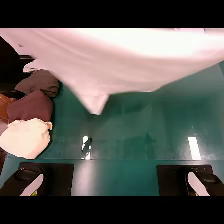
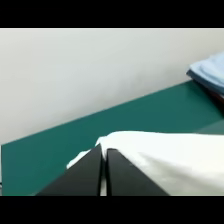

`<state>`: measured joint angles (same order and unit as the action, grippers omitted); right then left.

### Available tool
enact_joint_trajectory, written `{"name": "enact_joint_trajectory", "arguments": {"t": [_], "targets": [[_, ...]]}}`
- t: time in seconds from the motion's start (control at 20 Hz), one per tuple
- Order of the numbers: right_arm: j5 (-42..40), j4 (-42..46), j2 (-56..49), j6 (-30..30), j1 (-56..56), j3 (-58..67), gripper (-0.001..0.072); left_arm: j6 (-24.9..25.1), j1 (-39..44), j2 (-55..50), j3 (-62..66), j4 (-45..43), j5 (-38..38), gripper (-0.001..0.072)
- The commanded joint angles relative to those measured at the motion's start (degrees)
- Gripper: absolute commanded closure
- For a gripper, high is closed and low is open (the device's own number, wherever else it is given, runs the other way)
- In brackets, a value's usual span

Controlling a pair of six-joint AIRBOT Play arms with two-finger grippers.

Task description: Fold the shirts.

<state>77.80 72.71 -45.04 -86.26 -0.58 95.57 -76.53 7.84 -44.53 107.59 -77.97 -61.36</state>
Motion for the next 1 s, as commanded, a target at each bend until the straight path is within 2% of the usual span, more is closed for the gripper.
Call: {"name": "enact_joint_trajectory", "arguments": {"t": [0.0,0.1,0.25,0.4,0.55,0.7,0.9,0.95], "targets": [[5.5,0.5,-0.5,-0.1,-4.2,10.4,0.0698,0.0,0.0,4.8,1.6,0.5,-0.1,0.0686],[8.9,0.5,-4.3,-0.1,-5.7,16.9,0.0699,0.0,0.0,4.5,1.6,0.7,-0.9,0.0686],[13.1,0.2,-11.6,-0.1,-5.9,23.4,0.0698,0.0,0.0,0.5,0.1,0.6,-7.1,0.0686],[13.8,0.6,-18.4,-0.2,-2.9,17.8,0.0698,0.0,0.0,-7.1,-5.9,0.7,-11.6,0.0685],[13.6,0.9,-26.8,-0.1,0.1,7.9,0.0698,0.0,0.0,-16.7,-15.0,0.9,-11.6,0.0685],[9.6,0.8,-35.5,-0.1,0.3,0.2,0.0698,0.0,0.0,-27.7,-22.3,2.2,-6.1,0.0685],[3.7,0.3,-43.0,-0.1,0.3,0.0,0.0698,-1.0,0.0,-38.7,-23.3,2.6,6.4,0.0670],[3.1,0.3,-44.1,-0.1,0.3,1.2,0.0697,-1.9,0.0,-39.5,-23.3,2.5,8.7,0.0404]]}}
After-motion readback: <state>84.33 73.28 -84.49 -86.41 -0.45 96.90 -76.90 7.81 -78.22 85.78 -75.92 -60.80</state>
